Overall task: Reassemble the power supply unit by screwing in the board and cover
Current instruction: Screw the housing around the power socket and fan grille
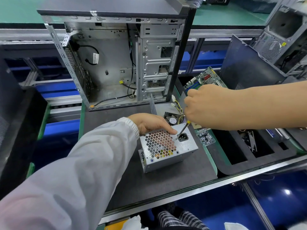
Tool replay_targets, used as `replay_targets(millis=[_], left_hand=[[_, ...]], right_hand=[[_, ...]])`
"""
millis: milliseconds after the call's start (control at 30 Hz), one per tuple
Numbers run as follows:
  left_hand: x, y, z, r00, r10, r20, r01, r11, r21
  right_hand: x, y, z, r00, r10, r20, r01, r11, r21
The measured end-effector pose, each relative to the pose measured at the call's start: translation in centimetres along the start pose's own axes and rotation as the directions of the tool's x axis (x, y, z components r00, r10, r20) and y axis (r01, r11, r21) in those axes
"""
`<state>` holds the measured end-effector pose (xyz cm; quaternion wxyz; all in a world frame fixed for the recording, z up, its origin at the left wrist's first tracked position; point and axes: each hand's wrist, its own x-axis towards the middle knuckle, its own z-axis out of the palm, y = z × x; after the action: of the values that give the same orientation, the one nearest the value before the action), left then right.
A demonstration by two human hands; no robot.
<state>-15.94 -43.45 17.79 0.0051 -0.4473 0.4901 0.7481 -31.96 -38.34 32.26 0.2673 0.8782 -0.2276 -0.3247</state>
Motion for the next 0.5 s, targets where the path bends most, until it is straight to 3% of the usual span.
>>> replay_targets(millis=[167,500], left_hand=[[0.1,0.1,-0.1,1.0,-0.018,0.02,0.018,1.0,-0.008],[-0.1,0.1,0.4,1.0,-0.011,0.016,0.011,1.0,-0.021]], right_hand=[[-0.3,-0.2,-0.8,1.0,0.019,-0.025,-0.021,0.996,-0.09],[-0.2,-0.3,-1.5,0.991,-0.061,-0.119,0.053,0.996,-0.074]])
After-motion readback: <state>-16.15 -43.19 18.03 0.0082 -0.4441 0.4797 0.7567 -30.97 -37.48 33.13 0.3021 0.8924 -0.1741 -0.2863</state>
